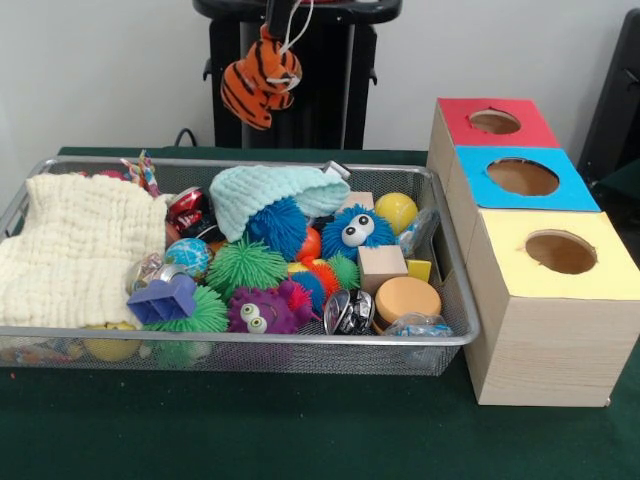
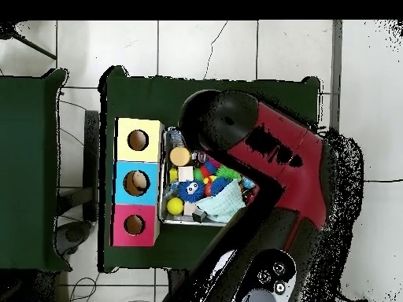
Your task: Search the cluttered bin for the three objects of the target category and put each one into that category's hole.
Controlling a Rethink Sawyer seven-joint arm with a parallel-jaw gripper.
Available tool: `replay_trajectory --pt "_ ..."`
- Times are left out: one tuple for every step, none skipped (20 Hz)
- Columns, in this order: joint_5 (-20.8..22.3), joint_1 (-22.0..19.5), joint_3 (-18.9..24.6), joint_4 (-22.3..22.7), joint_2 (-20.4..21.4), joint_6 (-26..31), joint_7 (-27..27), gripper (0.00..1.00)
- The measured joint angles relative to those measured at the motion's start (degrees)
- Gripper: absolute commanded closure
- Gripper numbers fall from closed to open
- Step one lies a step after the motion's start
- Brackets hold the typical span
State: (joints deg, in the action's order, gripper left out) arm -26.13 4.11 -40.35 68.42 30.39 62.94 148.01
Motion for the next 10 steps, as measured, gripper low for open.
replay_trajectory --pt "0.0 0.0 0.4 0.5 0.1 -0.8 0.0 1.0" --pt "0.1 0.0 0.5 0.7 0.2 -1.0 0.0 1.0" --pt "0.1 0.0 0.7 1.0 0.2 -1.3 0.0 1.0" --pt "0.2 0.0 1.2 1.9 0.5 -2.4 0.0 1.0" --pt "0.3 0.1 1.4 2.4 0.6 -3.1 0.0 1.0" --pt "0.5 0.1 1.5 2.8 0.6 -3.5 0.0 1.0" --pt "0.6 0.2 1.6 3.1 0.7 -3.9 0.0 1.0" --pt "0.9 0.4 1.7 3.6 0.7 -4.6 0.0 1.0" --pt "1.1 0.6 1.8 4.3 0.8 -5.4 0.0 1.0" --pt "1.7 1.4 2.0 5.7 1.0 -7.0 0.0 1.0"
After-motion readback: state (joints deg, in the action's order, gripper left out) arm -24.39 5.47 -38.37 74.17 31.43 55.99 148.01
